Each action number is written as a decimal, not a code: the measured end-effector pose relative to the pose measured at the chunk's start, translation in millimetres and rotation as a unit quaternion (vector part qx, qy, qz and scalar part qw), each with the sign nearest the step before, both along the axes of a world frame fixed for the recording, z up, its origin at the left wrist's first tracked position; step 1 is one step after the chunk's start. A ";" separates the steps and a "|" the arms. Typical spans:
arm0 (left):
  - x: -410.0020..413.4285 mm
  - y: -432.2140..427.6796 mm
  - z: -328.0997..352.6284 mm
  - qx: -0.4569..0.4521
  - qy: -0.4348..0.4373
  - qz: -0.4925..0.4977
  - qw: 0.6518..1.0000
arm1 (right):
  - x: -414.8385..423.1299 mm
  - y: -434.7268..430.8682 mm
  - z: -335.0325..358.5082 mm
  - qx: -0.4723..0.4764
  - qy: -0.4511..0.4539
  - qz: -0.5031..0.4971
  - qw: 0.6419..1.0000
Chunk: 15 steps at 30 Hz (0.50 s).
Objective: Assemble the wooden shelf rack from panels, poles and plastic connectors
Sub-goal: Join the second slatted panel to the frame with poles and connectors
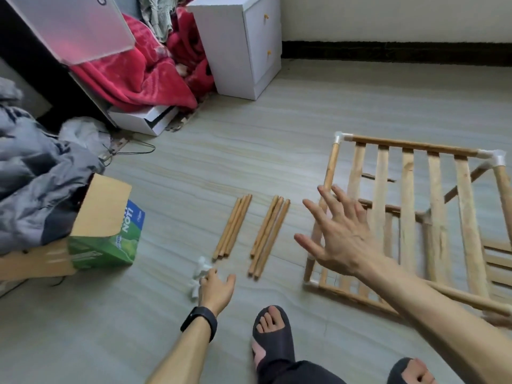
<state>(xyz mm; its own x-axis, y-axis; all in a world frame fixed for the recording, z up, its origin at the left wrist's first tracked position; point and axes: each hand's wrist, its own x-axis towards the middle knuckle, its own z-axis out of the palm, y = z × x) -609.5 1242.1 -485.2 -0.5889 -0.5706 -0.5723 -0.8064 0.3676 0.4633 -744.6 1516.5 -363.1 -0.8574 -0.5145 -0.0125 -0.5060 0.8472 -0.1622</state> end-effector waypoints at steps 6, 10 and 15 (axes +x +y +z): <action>9.3 -37.8 -30.2 -0.084 -0.066 -0.068 0.992 | -15.2 -25.0 -14.5 0.006 -0.087 -0.004 0.996; -23.9 -17.8 -49.3 -0.112 -0.055 -0.160 0.979 | -13.4 -23.6 -12.3 -0.004 -0.094 -0.003 0.996; -78.1 18.1 -69.5 -0.080 -0.008 -0.185 0.980 | -14.4 -27.1 -10.1 -0.009 -0.094 -0.010 0.996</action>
